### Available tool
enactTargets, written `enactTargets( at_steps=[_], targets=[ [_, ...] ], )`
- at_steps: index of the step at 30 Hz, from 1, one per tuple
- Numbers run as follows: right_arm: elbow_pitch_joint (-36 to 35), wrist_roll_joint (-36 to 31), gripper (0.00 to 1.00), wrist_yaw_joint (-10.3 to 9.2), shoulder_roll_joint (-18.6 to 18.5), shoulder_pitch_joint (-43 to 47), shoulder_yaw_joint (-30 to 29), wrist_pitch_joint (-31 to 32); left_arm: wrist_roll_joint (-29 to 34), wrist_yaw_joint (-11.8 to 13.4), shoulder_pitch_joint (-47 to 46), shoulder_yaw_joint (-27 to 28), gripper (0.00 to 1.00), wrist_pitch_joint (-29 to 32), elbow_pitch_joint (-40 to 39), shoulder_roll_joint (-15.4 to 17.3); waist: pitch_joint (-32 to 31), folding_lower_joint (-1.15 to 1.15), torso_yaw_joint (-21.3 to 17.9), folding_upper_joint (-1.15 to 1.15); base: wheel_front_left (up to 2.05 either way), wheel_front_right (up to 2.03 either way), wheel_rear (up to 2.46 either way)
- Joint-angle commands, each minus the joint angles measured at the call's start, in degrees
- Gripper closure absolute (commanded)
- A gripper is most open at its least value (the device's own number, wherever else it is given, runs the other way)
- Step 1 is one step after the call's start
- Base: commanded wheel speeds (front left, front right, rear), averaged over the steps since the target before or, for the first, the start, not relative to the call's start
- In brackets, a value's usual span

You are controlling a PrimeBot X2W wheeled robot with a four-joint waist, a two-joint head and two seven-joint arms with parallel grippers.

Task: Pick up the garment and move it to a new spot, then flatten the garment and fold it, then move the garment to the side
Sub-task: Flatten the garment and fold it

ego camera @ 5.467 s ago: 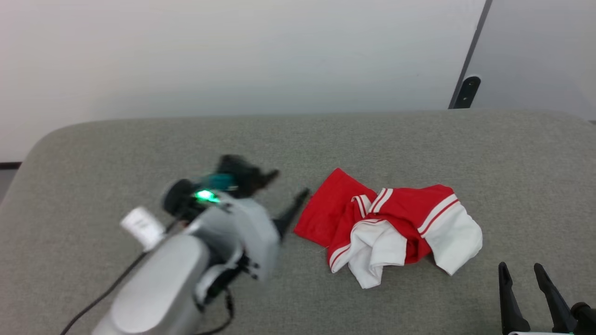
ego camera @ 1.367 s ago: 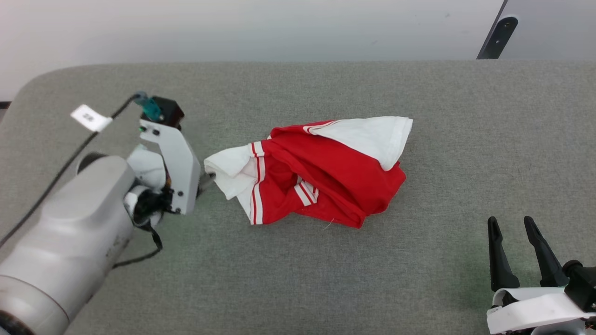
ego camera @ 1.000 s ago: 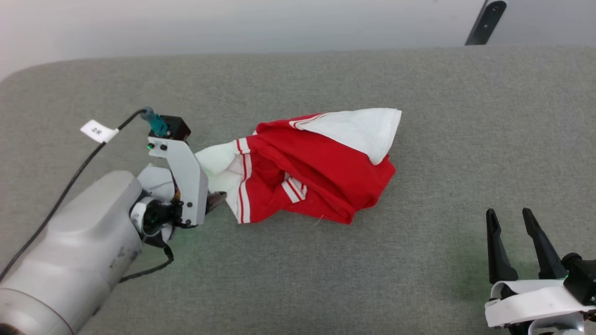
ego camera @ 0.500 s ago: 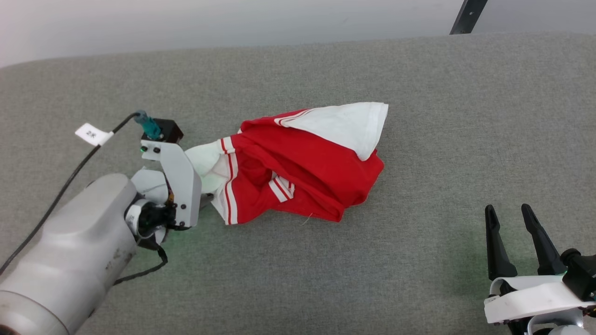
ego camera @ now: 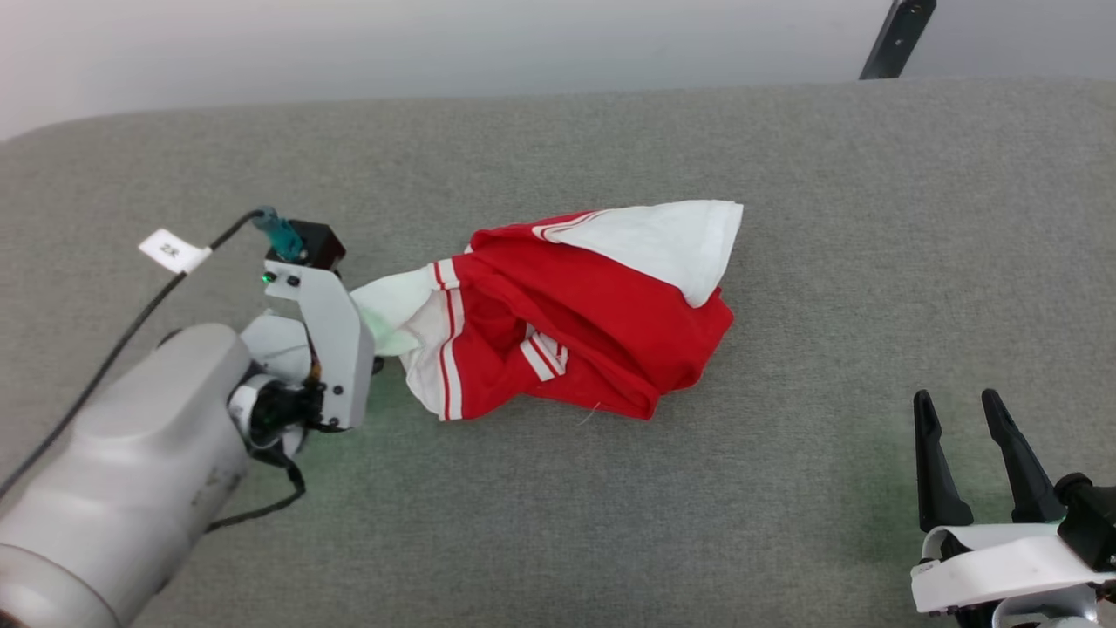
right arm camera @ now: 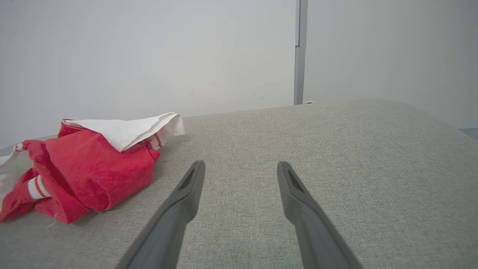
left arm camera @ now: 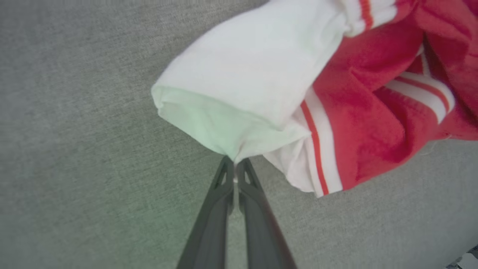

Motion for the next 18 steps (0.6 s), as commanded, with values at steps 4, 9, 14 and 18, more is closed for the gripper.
enactTargets(
  at_steps=[4, 9, 14, 18],
  targets=[
    [-0.12, -0.58, 0.0, -0.04, 0.14, 0.92, -0.17, -0.29, 1.36, -0.44, -0.62, -0.48, 1.0, -0.63, -1.39, 2.39, -0.87, 0.0, 1.22, 0.0, 0.0, 0.0, 0.0],
    [-0.27, -0.45, 0.0, -0.04, 0.29, 1.37, -0.14, -0.29, 2.05, -0.47, 0.45, -1.12, 1.0, -0.03, -4.27, 5.68, -1.37, 0.0, 2.08, 0.0, 0.0, 0.0, 0.0],
    [-0.41, -0.45, 0.0, -0.04, 0.27, 0.97, 0.03, -0.29, 1.48, 1.56, 2.4, -1.43, 1.0, 1.07, -6.89, 7.72, -1.01, 0.0, 2.4, 0.0, 0.0, 0.0, 0.0],
    [-0.56, -0.17, 0.0, -0.04, -0.17, 0.54, 0.18, -0.29, 1.67, 2.99, 3.63, -1.73, 1.0, 1.36, -8.26, 8.96, -0.49, 0.0, 2.1, 0.0, 0.0, 0.0, 0.0]
  ],
)
